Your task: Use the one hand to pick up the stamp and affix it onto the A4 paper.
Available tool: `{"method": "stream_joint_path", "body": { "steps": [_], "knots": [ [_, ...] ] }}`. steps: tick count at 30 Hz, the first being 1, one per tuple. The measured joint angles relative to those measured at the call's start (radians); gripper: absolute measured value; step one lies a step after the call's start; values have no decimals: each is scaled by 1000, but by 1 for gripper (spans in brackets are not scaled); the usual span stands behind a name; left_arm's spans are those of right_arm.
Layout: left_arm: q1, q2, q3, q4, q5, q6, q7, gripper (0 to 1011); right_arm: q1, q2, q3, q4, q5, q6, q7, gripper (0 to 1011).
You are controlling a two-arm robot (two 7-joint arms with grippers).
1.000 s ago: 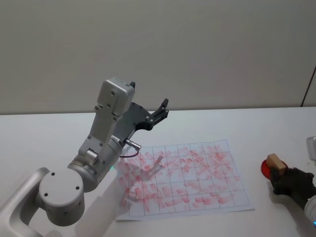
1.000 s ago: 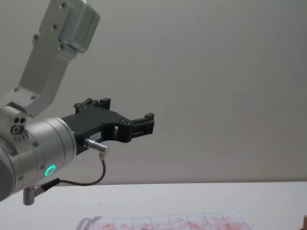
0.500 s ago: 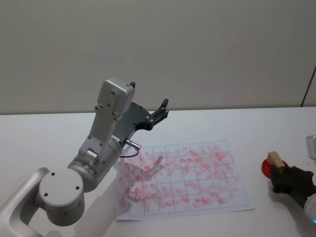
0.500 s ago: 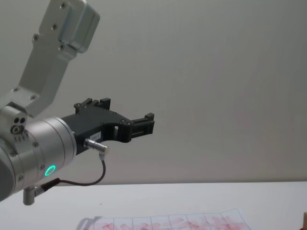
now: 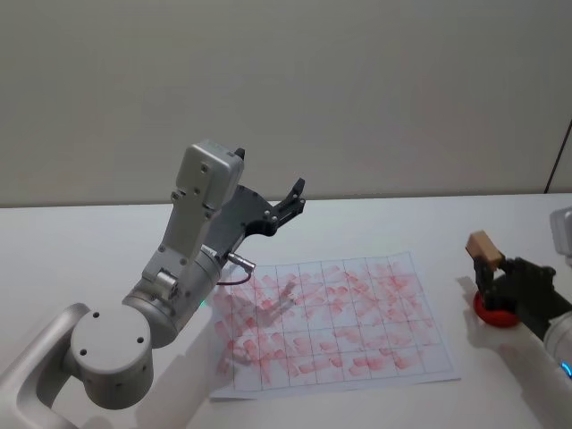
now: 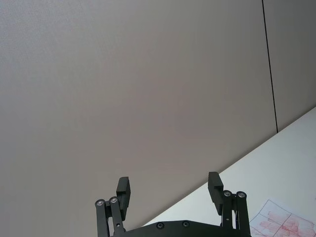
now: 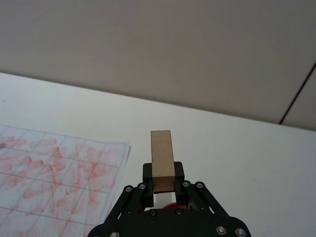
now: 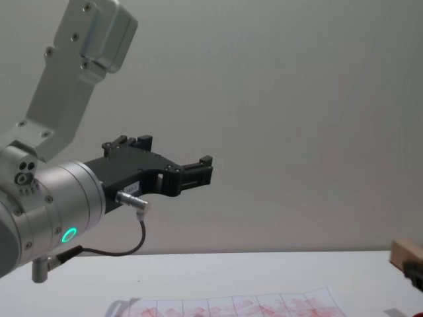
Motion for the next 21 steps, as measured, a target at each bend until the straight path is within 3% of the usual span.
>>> {"method": "stream_joint_path", "body": {
  "steps": [12,21],
  "knots": [
    [0,0,0,0,0,0,0,1001,78,-26,-13,32,2,-32,149,214],
    [0,0,0,0,0,0,0,1001,128,-57,-35,87,27,5,247,213]
  ]
}}
